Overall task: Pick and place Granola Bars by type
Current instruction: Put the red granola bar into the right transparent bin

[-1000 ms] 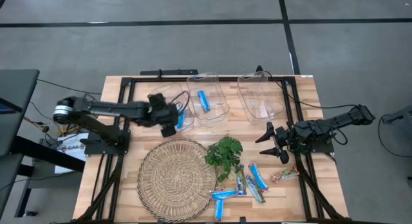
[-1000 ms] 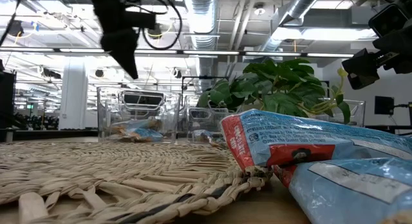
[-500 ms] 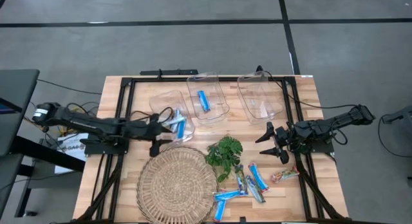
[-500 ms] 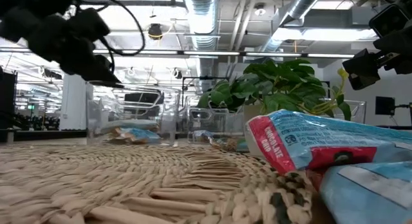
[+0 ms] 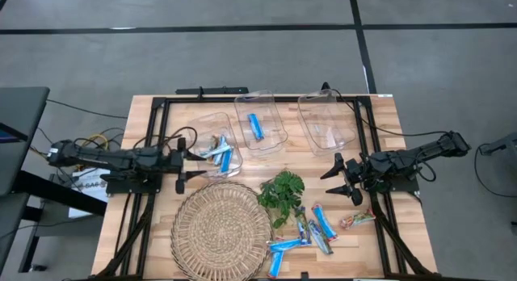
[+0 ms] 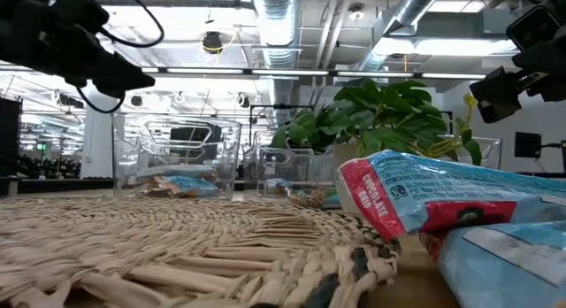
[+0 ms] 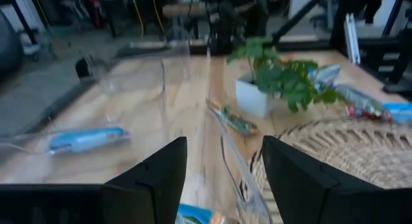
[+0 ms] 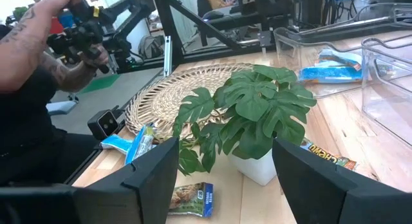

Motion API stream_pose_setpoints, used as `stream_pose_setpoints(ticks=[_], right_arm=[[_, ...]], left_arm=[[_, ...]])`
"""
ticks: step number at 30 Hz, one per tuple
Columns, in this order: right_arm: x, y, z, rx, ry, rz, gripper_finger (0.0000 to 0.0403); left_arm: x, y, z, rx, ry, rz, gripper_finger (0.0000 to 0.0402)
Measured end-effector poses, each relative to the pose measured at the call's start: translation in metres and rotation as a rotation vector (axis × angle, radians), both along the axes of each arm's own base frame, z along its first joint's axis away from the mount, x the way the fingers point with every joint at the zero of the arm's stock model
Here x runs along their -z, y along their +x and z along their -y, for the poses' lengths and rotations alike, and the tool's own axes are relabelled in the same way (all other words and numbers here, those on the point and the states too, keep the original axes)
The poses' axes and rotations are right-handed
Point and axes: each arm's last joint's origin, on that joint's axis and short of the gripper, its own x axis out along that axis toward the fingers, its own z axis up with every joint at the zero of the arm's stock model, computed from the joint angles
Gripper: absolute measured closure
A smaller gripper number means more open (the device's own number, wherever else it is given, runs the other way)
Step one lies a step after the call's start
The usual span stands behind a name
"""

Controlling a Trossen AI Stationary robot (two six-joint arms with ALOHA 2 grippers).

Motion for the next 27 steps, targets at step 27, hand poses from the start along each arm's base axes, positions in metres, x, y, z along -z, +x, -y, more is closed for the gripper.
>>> stream_pose_setpoints(ticks=[27], right_arm=[[0.0, 0.0, 0.0, 0.0, 0.0, 0.0, 0.0159]], left_arm=[[0.008, -0.017, 0.002, 0.135, 0.109, 0.213, 0.0206]])
